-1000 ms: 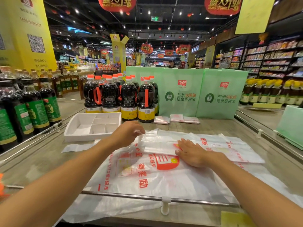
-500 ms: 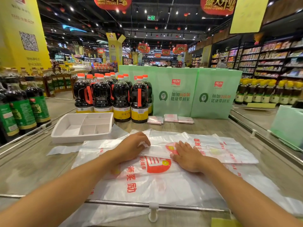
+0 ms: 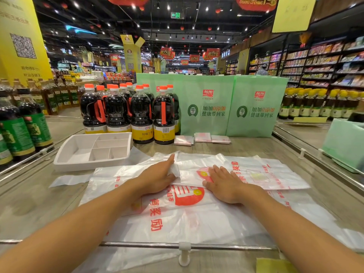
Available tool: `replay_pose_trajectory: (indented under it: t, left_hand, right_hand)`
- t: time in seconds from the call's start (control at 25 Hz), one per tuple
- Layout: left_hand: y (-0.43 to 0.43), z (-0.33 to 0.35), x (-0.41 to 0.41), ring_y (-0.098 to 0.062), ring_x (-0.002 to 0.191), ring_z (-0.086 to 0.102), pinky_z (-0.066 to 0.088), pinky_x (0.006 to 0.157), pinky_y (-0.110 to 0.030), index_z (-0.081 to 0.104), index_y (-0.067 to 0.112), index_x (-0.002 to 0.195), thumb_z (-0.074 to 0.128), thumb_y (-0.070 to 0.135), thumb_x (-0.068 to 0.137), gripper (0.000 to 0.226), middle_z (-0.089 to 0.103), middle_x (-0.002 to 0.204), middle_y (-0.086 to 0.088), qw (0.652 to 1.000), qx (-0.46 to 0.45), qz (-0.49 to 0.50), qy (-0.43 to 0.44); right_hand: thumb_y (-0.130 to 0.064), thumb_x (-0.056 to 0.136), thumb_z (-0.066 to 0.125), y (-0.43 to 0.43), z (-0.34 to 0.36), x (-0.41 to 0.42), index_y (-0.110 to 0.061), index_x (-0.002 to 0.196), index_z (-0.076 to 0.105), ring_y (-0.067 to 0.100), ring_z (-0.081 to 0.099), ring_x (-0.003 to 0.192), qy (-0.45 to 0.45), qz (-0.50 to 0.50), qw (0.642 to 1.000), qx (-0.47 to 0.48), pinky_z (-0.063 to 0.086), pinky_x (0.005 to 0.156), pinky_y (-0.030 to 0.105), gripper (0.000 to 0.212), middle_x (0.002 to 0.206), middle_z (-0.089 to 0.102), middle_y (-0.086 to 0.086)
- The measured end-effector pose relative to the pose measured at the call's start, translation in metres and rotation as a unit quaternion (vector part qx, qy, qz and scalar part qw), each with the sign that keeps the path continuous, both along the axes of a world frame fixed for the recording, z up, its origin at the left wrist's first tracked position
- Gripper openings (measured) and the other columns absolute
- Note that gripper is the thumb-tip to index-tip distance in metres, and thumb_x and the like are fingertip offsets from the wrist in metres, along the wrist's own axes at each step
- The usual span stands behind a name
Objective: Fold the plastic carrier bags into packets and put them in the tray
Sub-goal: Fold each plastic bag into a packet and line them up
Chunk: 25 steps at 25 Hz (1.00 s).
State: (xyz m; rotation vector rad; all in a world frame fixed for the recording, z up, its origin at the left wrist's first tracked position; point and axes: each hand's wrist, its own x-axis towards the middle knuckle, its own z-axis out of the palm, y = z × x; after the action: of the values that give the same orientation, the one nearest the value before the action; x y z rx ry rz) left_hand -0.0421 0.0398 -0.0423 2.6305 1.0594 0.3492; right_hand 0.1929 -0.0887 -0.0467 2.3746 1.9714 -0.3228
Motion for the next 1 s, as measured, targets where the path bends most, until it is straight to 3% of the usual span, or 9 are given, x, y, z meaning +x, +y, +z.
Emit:
replay_pose_trajectory:
  t: [0.24,0.48,0.72,0.84,1.0]
  left_hand:
    - [-0.0034,-0.0036,0.0064,-0.031,0.145,0.038,0.031,0.119,-0.045,-0.019,0.028,0.159,0.049,0.046,0.098,0.094,0.034,0.163,-0.007,0.999,-0.032,0.001,-0.004]
    - [-0.0060,-0.0059,0.0082,-0.017,0.157,0.005,0.002,0.127,-0.041,-0.010,0.026,0.162,0.033,0.053,0.106,0.076,0.009,0.171,-0.003,0.998,0.002,-0.010,0.068]
    - [-0.0069,-0.0083,0.0085,-0.011,0.157,0.006,0.000,0.128,-0.042,-0.029,0.024,0.156,0.024,0.062,0.104,0.084,0.010,0.170,0.005,0.999,-0.046,0.002,0.008]
    - [-0.0069,-0.0074,0.0102,-0.012,0.157,-0.001,-0.002,0.127,-0.044,-0.013,0.025,0.162,0.018,0.062,0.104,0.075,0.000,0.171,0.003,0.996,-0.010,0.008,0.084]
    - [-0.0090,-0.0047,0.0111,-0.015,0.157,-0.007,-0.004,0.126,-0.050,0.002,0.040,0.162,0.014,0.061,0.105,0.062,-0.006,0.171,0.005,0.990,0.016,-0.011,0.138]
  right_hand:
    - [-0.061,0.105,0.016,-0.0001,0.0008,-0.0009,-0.019,0.163,-0.006,0.022,-0.014,0.157,-0.004,0.001,1.000,-0.001,-0.006,0.126,0.047,0.075,0.170,-0.016,0.002]
    - [-0.060,0.105,0.017,-0.0010,0.0021,-0.0023,-0.020,0.163,-0.006,0.021,-0.014,0.157,-0.003,0.000,1.000,-0.002,-0.006,0.126,0.048,0.074,0.170,-0.016,0.002]
    - [-0.060,0.106,0.017,-0.0016,0.0036,-0.0033,-0.021,0.163,-0.007,0.021,-0.015,0.156,-0.001,-0.001,1.000,-0.005,-0.007,0.126,0.047,0.074,0.170,-0.016,0.001]
    - [-0.060,0.106,0.016,-0.0023,0.0047,-0.0047,-0.020,0.163,-0.007,0.020,-0.015,0.156,-0.003,-0.003,1.000,-0.008,-0.006,0.126,0.047,0.074,0.170,-0.017,0.001]
    - [-0.060,0.106,0.015,-0.0043,0.0061,-0.0062,-0.020,0.163,-0.007,0.021,-0.014,0.156,-0.006,-0.002,1.000,-0.008,-0.006,0.126,0.047,0.073,0.170,-0.017,0.001]
